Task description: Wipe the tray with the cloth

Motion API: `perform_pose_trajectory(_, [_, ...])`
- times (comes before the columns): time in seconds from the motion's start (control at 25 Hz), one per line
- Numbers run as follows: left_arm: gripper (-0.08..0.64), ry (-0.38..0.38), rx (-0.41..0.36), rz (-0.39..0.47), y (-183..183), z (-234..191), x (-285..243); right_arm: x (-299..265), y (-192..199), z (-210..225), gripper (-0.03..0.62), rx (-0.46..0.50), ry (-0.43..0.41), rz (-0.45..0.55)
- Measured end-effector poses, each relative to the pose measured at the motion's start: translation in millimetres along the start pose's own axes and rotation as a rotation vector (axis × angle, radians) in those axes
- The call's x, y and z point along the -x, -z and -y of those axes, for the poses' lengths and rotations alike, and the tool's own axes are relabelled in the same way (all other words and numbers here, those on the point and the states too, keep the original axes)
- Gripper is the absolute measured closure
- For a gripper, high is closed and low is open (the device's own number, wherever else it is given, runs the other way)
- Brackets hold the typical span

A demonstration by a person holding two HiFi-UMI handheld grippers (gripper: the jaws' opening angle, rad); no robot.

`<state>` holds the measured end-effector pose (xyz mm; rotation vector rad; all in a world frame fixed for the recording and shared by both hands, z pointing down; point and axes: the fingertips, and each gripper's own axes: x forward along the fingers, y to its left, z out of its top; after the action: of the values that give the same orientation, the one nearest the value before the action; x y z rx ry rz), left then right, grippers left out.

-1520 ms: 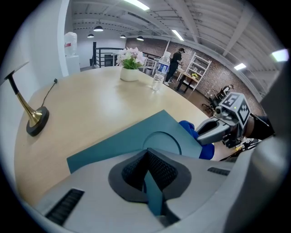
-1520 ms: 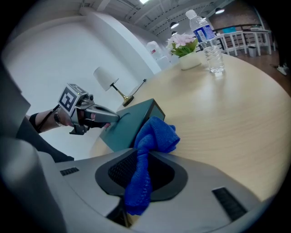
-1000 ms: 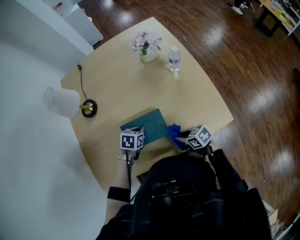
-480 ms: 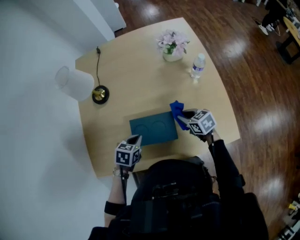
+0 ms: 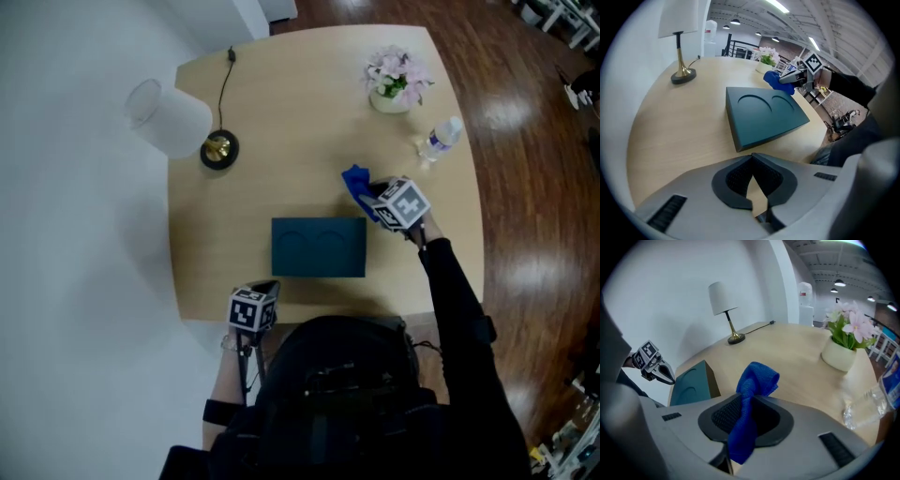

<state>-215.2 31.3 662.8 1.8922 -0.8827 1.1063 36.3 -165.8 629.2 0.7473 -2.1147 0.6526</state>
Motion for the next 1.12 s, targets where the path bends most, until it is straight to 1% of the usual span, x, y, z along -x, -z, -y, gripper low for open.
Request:
perform_pose_trajectory(0.08, [0.558, -0.004, 0.028, -0.001, -4, -1, -4, -8, 2, -1, 0.511, 0.001, -0.023, -0.015])
perform_pose_trajectory(0.2, [0.558, -0.017, 0.045, 0.018, -16, -4, -3, -16, 7, -10, 0.511, 0.012, -0.070, -0.035])
perform_pose_trajectory(0.28, [0.558, -0.021, 0.058, 0.011, -14, -6, -3, -18, 9, -19, 0.511, 0.019, -0.103, -0.038])
perform_pose_trajectory(0.4, [0.558, -0.034, 0.050, 0.004, -17, -11, -3, -20, 19, -27, 0.511, 0.011, -0.121, -0.048])
perform_pose_trajectory(0.48, [0.558, -0.047, 0.018, 0.006, -25, -16, -4, -18, 26, -30, 0.511, 0.001, -0.120, -0.053])
perform_pose_trajectory(0.64, [0.558, -0.092, -0.072, -0.005, -47, -32, -6, -8, 46, -44, 0.511, -0.031, -0.115, -0.063])
perform_pose_trajectory(0.8, [0.558, -0.107, -0.141, -0.005, -74, -43, -11, 4, 74, -68, 0.511, -0.078, -0.119, -0.057])
perform_pose_trajectory(0.92, [0.558, -0.097, -0.188, 0.026, -103, -41, -17, 12, 94, -90, 0.511, -0.132, -0.111, -0.039])
perform_pose_trajectory(1.04, [0.558, -0.101, -0.227, 0.078, -140, -34, -24, 17, 108, -112, 0.511, -0.220, -0.102, -0.002])
perform_pose_trajectory(1.12, [0.558, -0.100, -0.256, 0.097, -162, -29, -32, 18, 114, -124, 0.511, -0.269, -0.087, 0.020])
